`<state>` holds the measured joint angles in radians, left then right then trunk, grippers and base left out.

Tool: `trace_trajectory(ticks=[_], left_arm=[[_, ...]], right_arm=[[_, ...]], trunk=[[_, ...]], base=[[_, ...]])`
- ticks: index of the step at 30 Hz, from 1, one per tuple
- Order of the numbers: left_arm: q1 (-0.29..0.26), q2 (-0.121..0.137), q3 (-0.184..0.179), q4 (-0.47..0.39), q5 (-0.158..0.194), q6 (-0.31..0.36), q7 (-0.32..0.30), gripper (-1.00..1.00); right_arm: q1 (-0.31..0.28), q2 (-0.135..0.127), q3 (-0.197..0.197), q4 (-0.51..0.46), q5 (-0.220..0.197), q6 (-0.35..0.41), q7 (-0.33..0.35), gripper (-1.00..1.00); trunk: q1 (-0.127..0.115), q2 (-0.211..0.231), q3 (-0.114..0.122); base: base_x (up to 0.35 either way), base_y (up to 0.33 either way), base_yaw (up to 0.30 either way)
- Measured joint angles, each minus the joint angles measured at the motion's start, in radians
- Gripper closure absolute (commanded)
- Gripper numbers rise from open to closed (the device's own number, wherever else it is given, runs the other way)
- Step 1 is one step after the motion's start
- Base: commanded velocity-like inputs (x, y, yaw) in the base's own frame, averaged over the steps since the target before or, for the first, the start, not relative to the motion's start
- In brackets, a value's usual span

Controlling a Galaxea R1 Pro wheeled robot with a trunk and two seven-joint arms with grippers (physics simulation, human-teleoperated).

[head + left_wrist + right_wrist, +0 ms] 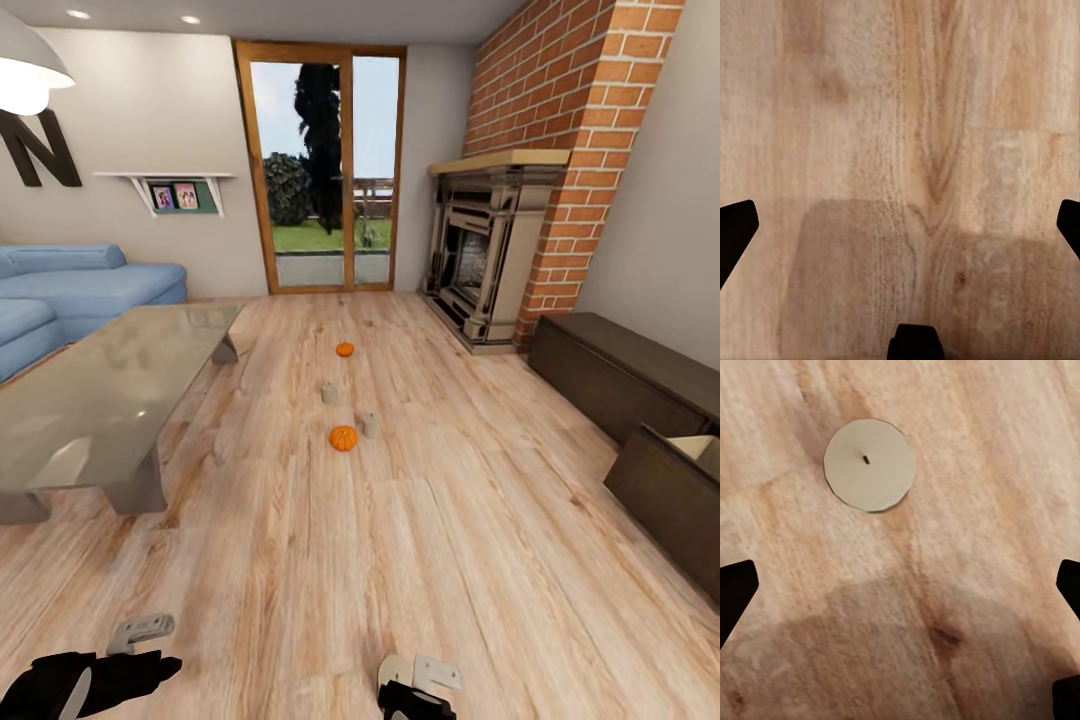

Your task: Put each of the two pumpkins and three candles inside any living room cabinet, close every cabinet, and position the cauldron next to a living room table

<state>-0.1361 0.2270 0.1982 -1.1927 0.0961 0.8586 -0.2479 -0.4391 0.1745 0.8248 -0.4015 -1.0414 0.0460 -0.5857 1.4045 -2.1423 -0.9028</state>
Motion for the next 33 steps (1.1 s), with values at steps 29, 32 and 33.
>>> trace_trajectory(ticks=[29, 32, 33], left_arm=[[0.0, 0.0, -0.002, 0.0, 0.002, -0.017, 0.0, -1.0], [0.0, 0.0, -0.007, 0.0, 0.0, -0.017, 0.001, -1.0], [0.0, 0.0, -0.007, 0.0, 0.0, -0.017, 0.001, -1.0]], right_arm=[[0.0, 0.0, 0.0, 0.0, 0.0, 0.0, 0.0, -1.0], [0.0, 0.0, 0.0, 0.0, 0.0, 0.0, 0.0, -1.0], [0.0, 0.0, 0.0, 0.0, 0.0, 0.0, 0.0, -1.0]], trunk=[[0.011, -0.021, -0.009], [0.012, -0.021, -0.009], [0.012, -0.021, -0.009]], base=[[0.076, 0.05, 0.0], [0.05, 0.03, 0.0], [0.065, -0.061, 0.0]])
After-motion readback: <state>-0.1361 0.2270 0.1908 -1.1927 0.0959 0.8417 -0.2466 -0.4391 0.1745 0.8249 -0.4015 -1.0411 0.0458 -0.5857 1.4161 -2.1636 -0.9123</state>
